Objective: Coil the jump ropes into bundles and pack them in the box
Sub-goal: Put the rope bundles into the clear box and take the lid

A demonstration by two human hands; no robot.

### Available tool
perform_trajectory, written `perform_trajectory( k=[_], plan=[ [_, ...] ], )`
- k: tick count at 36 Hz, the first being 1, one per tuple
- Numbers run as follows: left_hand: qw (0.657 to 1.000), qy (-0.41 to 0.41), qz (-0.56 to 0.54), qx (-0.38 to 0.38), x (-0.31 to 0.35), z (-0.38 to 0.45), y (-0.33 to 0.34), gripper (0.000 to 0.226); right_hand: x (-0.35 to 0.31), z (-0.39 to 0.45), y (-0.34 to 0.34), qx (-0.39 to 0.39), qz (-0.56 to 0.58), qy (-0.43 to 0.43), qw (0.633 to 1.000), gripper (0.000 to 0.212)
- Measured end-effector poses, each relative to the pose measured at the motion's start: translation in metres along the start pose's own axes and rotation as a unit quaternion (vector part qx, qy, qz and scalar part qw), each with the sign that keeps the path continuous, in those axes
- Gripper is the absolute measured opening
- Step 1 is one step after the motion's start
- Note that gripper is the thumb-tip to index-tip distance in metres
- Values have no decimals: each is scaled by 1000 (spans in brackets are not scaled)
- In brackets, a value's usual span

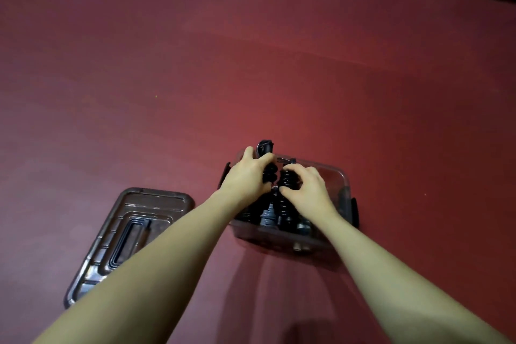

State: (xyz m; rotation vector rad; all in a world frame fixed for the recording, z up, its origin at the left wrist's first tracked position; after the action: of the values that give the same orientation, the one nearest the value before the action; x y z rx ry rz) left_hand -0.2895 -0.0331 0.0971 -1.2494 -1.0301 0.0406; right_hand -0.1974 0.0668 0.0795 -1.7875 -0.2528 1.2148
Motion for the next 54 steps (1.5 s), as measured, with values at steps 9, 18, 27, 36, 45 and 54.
perform_trajectory(
  k=[9,18,27,36,45,54],
  plan=[
    [986,-65,38,-146,-51,14,70,52,47,11,65,-143,-61,50,987,52],
    [984,-70,42,-159,-47,6,74,49,41,9,70,-142,-129,43,980,48],
    [995,-16,26,92,-33,-38,-5,24,-29,1,48,13,-62,-59,996,39],
    [971,-221,48,74,-141,-123,-25,29,-134,-35,115,-42,11,-225,973,32],
    [951,-298,79,-25,-219,-173,17,59,-141,-38,224,-215,-118,-177,953,50],
    [953,-287,79,-61,-229,-170,43,53,-111,-46,265,-256,-355,-264,859,52]
  ],
)
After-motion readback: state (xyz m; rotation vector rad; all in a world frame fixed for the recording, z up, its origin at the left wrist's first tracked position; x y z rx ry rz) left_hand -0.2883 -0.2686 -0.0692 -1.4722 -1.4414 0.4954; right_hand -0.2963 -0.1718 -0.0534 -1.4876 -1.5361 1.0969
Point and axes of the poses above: each hand's wrist, its own z-axis towards the middle knuckle, its own y-axis out of the palm, x = y × z, the point moved 8 cm from there along z, towards the middle knuckle, and after that the axes turned 7 degrees about -z, right-handed, at the moved point
